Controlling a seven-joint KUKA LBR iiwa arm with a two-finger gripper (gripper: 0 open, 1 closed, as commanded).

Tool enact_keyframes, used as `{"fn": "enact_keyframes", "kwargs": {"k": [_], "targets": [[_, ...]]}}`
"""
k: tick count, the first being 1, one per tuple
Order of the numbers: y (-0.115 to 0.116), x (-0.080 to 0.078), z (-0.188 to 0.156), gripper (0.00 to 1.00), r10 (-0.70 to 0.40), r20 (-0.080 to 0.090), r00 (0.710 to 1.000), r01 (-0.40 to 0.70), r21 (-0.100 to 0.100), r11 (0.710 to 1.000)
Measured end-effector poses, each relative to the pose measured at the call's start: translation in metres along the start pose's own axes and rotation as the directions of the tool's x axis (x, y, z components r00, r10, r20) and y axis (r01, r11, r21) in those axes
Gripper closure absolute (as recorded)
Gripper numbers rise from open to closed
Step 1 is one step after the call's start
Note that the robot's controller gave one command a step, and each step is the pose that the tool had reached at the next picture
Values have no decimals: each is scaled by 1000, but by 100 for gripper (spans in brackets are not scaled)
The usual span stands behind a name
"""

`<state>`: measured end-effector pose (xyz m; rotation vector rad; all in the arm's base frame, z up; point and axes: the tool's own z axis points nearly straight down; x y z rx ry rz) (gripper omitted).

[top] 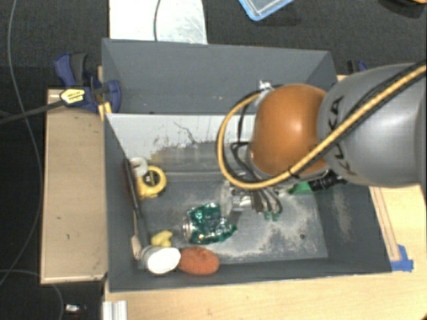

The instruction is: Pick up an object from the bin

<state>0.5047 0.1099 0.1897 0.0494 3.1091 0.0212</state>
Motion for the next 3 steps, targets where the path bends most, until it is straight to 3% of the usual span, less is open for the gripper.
{"fn": "enact_keyframes", "kwargs": {"k": [1,2,3], "targets": [[-12,3,31,100,-25,-2,1000,25,-1,1000],[-24,13,61,100,77,-5,997,-77,2,997],[-25,16,70,100,213,-7,977,-213,2,977]]}}
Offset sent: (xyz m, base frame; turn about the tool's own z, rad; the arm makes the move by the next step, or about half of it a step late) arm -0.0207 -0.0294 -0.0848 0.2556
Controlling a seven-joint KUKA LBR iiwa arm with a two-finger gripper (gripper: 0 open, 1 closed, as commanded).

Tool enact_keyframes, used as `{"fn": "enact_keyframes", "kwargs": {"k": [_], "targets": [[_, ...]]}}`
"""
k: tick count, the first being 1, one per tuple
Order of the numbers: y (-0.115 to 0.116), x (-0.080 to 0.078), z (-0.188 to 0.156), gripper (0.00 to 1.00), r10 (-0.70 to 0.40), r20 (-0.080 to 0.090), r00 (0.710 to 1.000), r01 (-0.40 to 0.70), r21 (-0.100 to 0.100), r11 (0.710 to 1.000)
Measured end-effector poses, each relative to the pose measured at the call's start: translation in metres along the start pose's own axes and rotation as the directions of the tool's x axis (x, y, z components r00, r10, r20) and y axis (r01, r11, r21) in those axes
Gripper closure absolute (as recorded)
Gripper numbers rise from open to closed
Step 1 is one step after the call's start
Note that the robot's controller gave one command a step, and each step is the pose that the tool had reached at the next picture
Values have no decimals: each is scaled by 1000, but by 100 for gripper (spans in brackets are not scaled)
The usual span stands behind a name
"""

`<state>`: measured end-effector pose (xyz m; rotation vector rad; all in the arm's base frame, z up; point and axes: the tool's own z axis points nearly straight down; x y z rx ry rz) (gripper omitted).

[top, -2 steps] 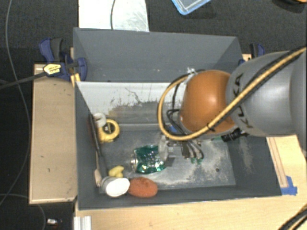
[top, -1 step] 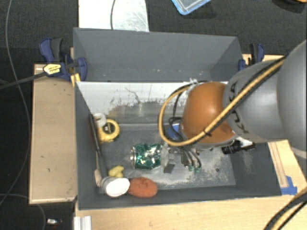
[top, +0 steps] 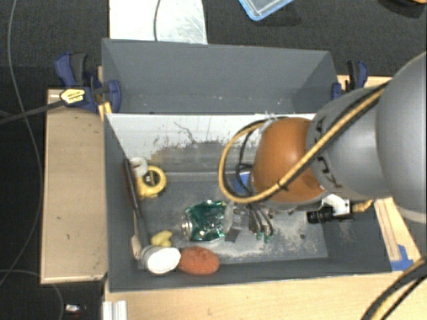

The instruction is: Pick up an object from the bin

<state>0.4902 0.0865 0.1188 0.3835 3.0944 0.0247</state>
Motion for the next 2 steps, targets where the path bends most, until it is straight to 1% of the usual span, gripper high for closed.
{"fn": "enact_keyframes", "kwargs": {"k": [1,2], "targets": [[0,0,-16,100,-320,4,947,320,0,947],[9,11,-24,100,-271,2,963,271,0,963]]}}
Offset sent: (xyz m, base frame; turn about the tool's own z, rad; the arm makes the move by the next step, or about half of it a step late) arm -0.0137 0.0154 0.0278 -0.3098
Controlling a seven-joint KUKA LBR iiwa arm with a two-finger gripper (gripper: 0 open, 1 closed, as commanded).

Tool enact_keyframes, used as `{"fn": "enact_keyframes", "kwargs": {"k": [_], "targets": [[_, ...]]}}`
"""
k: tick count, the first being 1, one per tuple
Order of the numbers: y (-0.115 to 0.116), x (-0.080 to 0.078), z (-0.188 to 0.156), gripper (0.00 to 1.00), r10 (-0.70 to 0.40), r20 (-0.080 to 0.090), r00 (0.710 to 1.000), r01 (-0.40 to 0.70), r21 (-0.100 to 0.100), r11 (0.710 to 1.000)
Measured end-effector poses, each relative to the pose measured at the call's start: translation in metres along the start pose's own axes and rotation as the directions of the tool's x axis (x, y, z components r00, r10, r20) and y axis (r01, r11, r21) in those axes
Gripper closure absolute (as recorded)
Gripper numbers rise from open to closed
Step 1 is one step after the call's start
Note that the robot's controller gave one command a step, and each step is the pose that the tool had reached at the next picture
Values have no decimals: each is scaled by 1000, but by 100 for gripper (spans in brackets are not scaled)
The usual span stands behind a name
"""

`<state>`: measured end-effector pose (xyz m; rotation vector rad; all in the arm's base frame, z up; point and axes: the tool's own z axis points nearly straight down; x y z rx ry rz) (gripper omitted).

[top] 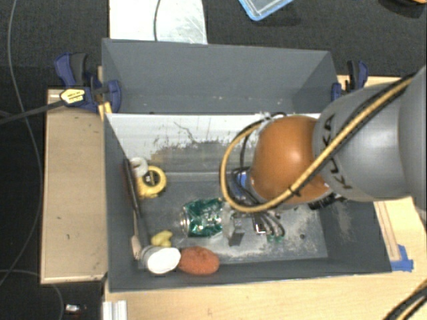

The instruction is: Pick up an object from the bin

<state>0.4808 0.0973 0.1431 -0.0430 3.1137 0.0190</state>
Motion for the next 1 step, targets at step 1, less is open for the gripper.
{"fn": "enact_keyframes", "kwargs": {"k": [1], "targets": [[-8,-7,-10,100,42,6,999,-42,-1,999]]}}
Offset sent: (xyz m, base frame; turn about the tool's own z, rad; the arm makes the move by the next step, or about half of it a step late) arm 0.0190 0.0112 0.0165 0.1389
